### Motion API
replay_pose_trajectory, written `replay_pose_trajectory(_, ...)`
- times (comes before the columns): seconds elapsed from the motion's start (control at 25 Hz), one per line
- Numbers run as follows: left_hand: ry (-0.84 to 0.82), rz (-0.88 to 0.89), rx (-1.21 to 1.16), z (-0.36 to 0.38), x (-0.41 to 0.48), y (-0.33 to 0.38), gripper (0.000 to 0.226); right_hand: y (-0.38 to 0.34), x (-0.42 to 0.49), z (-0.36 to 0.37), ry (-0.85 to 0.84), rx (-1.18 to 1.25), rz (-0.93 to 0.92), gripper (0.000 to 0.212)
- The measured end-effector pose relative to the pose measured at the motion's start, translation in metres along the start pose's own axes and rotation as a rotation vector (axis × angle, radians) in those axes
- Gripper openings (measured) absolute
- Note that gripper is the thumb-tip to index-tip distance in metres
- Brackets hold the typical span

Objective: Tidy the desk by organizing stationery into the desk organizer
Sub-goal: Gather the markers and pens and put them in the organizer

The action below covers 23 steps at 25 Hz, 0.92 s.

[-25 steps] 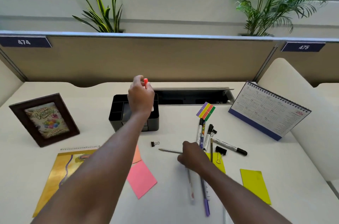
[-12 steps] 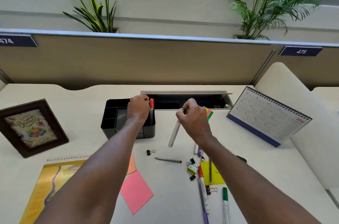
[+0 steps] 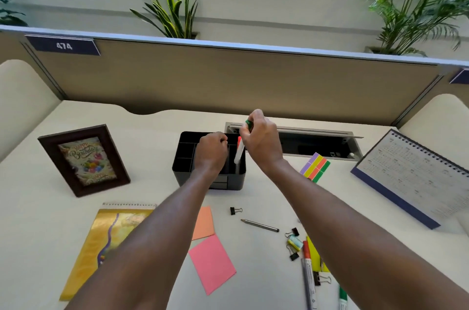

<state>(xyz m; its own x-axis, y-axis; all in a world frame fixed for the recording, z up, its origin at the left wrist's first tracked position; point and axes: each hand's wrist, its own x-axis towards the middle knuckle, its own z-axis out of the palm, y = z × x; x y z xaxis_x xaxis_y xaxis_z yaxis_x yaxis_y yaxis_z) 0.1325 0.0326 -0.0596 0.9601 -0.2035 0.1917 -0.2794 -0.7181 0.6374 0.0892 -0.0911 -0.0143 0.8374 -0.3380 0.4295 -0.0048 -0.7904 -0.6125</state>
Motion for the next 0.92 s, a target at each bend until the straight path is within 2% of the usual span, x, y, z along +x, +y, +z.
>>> replay_pose_trajectory(0.16, 0.004, 0.009, -0.003, -0.004, -0.003, -0.008, 0.021, 0.014, -0.002, 0.041, -0.196, -0.161, -0.002, 0.011)
replay_pose_trajectory(0.28, 0.002, 0.027, -0.023, -0.001, -0.006, -0.012, 0.017, 0.022, -0.013, 0.054, -0.298, -0.195, 0.006, 0.016)
replay_pose_trajectory(0.44, 0.011, 0.039, -0.065, 0.006, -0.013, -0.006, 0.016, 0.025, -0.03, 0.047, -0.244, -0.133, 0.019, 0.029)
replay_pose_trajectory(0.56, 0.037, 0.053, -0.076, 0.014, -0.023, 0.01, 0.028, 0.036, -0.044, 0.03, -0.165, -0.171, -0.037, 0.03)
replay_pose_trajectory(0.68, 0.061, 0.14, -0.082, 0.025, -0.037, 0.027, 0.034, 0.056, -0.06, 0.006, -0.141, -0.25, -0.032, 0.038)
replay_pose_trajectory(0.8, 0.066, 0.205, -0.097, 0.039, -0.055, 0.049, 0.038, 0.079, -0.079, -0.022, -0.144, -0.272, 0.087, 0.038)
replay_pose_trajectory(0.92, 0.014, 0.228, -0.112, 0.051, -0.078, 0.073, 0.035, 0.111, -0.099, -0.05, -0.166, -0.322, 0.287, 0.031)
